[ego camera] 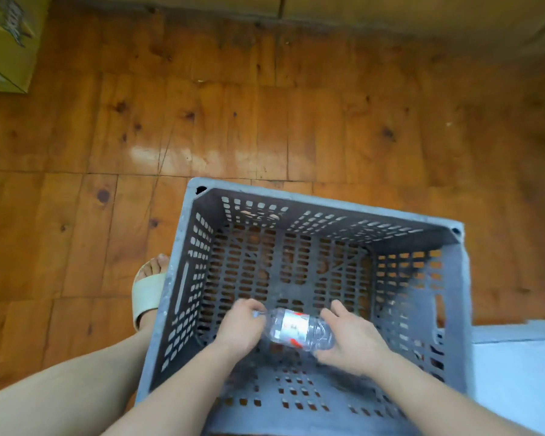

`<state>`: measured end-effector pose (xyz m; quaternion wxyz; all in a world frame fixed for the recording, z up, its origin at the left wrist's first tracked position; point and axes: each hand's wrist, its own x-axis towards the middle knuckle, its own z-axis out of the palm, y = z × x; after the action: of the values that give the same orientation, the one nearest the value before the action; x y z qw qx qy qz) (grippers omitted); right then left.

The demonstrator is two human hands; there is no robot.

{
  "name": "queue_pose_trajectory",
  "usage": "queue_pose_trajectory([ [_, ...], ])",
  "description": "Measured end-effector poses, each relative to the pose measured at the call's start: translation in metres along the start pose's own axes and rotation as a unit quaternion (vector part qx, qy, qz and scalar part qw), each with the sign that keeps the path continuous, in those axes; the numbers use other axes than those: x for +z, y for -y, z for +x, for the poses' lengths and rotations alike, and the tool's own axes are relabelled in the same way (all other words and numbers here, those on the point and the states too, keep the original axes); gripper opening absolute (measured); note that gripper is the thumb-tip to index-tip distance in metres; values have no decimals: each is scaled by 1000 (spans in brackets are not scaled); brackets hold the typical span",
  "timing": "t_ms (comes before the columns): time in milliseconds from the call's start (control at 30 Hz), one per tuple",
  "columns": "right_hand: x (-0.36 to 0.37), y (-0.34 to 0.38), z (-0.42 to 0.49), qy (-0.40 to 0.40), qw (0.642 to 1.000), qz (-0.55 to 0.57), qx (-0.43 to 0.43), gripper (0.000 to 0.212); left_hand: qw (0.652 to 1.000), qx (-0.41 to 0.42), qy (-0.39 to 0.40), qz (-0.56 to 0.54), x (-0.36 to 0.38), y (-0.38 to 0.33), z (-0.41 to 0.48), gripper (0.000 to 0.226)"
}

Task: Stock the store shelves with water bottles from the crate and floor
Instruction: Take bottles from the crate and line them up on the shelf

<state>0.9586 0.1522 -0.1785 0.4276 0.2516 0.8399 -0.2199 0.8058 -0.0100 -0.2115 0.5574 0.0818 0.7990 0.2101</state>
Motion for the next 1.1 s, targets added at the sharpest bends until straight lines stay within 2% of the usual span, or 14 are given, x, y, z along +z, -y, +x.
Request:
queue_pose_trajectory([
  [100, -17, -8, -63, -13, 991, 132, 27, 41, 999, 45, 26, -14, -14, -25, -37, 22],
  [167, -28, -10, -107, -8, 970, 237, 52, 37, 996, 79, 40, -29, -21, -39, -73, 23],
  [300, -46, -1, -191, 11, 921, 389, 13, 35, 974, 138, 44, -177, -34, -44, -164, 23],
  [467, -19, 33, -271, 4, 817, 574, -63, 57, 920, 202, 0, -336, -30, -31, -267, 43],
  [567, 7, 63, -301, -37, 730, 672, -121, 55, 918, 206, 21, -338, -9, -13, -320, 66],
  [633, 28, 79, -313, -68, 700, 698, -134, 57, 925, 211, 61, -311, 10, 1, -348, 50],
  [733, 58, 92, -324, -111, 705, 686, -143, 54, 928, 218, 61, -296, 33, 21, -372, 32],
  [833, 79, 99, -332, -119, 761, 625, -127, 44, 933, 199, 18, -298, 51, 41, -380, 36],
  [900, 86, 101, -339, -114, 784, 596, -132, 35, 929, 182, -17, -323, 60, 45, -385, 36],
  [1000, 93, 97, -354, -150, 789, 579, -142, 36, 918, 187, -62, -343, 69, 34, -394, 30],
  [1100, 103, 86, -368, -224, 795, 549, -123, 48, 912, 212, -76, -344, 81, 20, -400, 27],
])
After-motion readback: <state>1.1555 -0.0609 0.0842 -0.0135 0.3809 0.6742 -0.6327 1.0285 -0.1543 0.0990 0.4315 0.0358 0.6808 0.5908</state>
